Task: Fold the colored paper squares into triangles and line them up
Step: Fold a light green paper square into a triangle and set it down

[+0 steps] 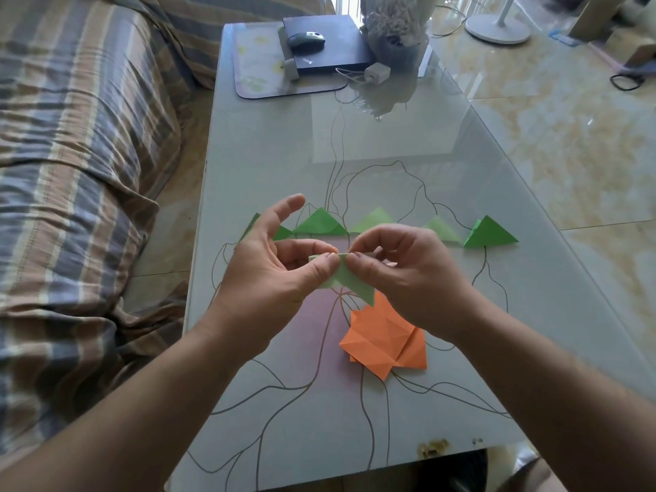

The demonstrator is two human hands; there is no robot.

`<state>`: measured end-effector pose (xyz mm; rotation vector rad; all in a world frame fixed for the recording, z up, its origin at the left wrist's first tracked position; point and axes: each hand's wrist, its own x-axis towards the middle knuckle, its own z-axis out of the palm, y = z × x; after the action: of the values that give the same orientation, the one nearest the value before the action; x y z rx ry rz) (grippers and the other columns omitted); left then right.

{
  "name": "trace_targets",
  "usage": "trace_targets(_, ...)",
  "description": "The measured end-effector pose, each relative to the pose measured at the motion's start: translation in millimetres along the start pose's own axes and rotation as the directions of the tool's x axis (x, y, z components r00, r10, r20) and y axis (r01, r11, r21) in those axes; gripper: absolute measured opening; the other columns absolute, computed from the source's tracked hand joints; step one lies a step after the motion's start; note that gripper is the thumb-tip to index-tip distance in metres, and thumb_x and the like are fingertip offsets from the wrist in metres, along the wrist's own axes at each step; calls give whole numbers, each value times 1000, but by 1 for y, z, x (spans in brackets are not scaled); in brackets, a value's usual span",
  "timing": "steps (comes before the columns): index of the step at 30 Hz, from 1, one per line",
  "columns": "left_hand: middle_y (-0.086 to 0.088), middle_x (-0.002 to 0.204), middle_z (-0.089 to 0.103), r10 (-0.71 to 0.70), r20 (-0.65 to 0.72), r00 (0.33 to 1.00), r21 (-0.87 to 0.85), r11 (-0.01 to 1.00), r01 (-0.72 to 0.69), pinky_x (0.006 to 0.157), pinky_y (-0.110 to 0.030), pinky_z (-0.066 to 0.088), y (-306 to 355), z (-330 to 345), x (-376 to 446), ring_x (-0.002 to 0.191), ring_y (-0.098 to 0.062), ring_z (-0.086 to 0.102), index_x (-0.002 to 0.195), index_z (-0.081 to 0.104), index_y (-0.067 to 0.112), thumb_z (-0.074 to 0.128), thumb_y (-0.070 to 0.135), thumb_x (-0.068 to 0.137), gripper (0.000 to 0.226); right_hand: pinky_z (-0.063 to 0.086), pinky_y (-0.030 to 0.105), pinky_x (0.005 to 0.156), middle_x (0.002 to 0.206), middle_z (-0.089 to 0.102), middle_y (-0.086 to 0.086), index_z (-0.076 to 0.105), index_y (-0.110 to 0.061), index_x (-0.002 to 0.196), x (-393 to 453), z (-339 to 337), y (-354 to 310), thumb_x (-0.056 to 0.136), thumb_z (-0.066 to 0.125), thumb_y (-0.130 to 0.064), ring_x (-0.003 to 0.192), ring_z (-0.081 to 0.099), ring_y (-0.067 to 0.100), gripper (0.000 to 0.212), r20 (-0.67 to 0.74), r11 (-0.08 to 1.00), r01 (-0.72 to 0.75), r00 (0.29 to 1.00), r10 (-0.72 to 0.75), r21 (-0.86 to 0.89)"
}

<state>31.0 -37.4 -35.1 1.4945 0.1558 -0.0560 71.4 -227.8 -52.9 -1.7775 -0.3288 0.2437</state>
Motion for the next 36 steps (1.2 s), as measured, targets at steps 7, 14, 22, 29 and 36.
trace_targets(7,-4,87,75,12,16,1000,15,1000,-12,87,-32,60,2,-1,1,88,-19,74,148,44,26,74,3,90,69,50,46,60,72,66,12,75,-23,79,-1,-1,-2,82,76,-29,63,56,21,6,-70,1000,20,997,-20,5)
trace_targets(14,-10,94,77,59,-13,998,79,995,-57,90,-38,61,4,-7,1,92,-27,76,142,48,28,76,4,89,64,44,38,62,69,61,5,74,-17,76,-1,-3,-4,88,77,-14,66,52,20,13,-47,996,35,998,-32,83)
trace_targets(22,-10,97,79,-12,-28,1000,25,1000,13,94,-37,58,5,-8,4,97,-25,77,140,53,26,81,26,73,72,38,40,65,71,56,11,73,-15,77,0,-5,-6,84,74,-20,68,48,24,8,-39,984,-23,999,30,176)
trace_targets(29,-8,94,79,-34,0,999,6,999,34,94,-33,60,6,-7,4,97,-22,77,144,52,20,73,3,89,61,40,42,67,72,58,14,75,-16,75,1,-4,-5,81,74,-21,70,50,25,8,-43,982,-64,996,72,179)
trace_targets(36,-5,86,78,-27,5,1000,14,1000,27,97,-34,58,9,-11,6,98,-21,77,148,48,21,77,19,76,78,53,46,78,78,70,15,77,-13,79,2,-11,-5,82,75,-21,75,64,26,9,-52,979,-72,995,83,191)
